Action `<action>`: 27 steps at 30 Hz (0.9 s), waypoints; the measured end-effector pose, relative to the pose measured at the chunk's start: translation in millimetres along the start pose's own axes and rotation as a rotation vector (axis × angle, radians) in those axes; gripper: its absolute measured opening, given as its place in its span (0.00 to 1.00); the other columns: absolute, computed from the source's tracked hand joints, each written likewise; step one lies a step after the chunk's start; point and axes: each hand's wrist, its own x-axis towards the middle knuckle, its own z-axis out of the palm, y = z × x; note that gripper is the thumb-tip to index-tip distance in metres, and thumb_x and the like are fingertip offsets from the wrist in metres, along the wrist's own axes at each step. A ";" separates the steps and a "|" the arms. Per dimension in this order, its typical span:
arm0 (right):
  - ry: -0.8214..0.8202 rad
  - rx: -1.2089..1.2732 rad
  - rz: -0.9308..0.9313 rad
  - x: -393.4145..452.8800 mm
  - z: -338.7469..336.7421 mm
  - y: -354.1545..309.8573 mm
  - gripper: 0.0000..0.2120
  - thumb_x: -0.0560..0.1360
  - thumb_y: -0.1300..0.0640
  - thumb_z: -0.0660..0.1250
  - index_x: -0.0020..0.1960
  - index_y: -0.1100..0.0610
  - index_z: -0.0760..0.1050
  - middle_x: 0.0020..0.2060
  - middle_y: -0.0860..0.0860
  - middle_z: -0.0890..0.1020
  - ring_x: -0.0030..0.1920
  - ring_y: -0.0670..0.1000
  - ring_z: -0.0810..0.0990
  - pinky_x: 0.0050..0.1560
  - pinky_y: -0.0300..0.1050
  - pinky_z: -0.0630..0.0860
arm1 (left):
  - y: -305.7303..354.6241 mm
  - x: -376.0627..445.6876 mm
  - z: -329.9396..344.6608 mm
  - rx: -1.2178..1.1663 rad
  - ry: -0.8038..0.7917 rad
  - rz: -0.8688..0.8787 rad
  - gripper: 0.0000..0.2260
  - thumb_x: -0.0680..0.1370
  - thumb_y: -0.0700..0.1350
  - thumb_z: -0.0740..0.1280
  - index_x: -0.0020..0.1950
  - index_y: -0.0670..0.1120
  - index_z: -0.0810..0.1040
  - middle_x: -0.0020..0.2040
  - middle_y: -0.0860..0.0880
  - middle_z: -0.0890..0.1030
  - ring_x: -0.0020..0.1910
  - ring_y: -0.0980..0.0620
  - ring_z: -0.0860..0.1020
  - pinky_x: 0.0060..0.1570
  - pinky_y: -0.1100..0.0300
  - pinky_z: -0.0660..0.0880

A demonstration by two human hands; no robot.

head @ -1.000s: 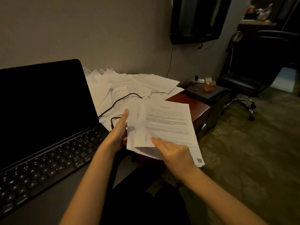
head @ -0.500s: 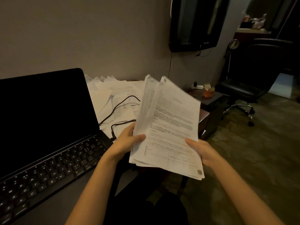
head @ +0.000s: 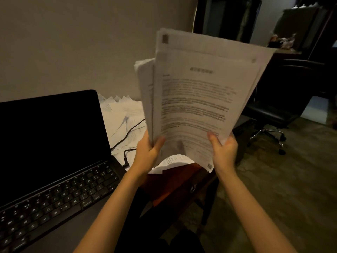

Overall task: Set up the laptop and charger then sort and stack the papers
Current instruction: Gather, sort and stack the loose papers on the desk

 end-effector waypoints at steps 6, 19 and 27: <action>-0.058 0.020 0.045 -8.4 -1.9 15.9 0.20 0.72 0.63 0.71 0.62 0.58 0.70 0.53 0.47 0.79 0.53 0.41 0.79 0.48 0.33 0.77 | -0.5 6.0 -3.7 -0.111 0.037 -0.026 0.21 0.73 0.49 0.73 0.64 0.52 0.72 0.56 0.55 0.80 0.55 0.57 0.79 0.50 0.63 0.79; -0.441 -0.056 0.263 7.6 0.6 -6.0 0.07 0.77 0.59 0.66 0.53 0.50 0.75 0.48 0.47 0.83 0.46 0.46 0.84 0.41 0.40 0.81 | 0.8 -4.5 -40.3 -0.120 -0.098 -0.174 0.08 0.77 0.40 0.66 0.54 0.50 0.79 0.50 0.51 0.84 0.50 0.51 0.83 0.49 0.56 0.80; -0.534 -0.318 0.484 25.5 13.0 32.0 0.11 0.82 0.51 0.56 0.53 0.55 0.75 0.55 0.57 0.80 0.53 0.55 0.80 0.48 0.47 0.78 | -12.3 -9.1 -50.1 -0.285 0.357 -0.302 0.15 0.79 0.35 0.63 0.65 0.44 0.72 0.53 0.51 0.78 0.45 0.62 0.78 0.39 0.71 0.76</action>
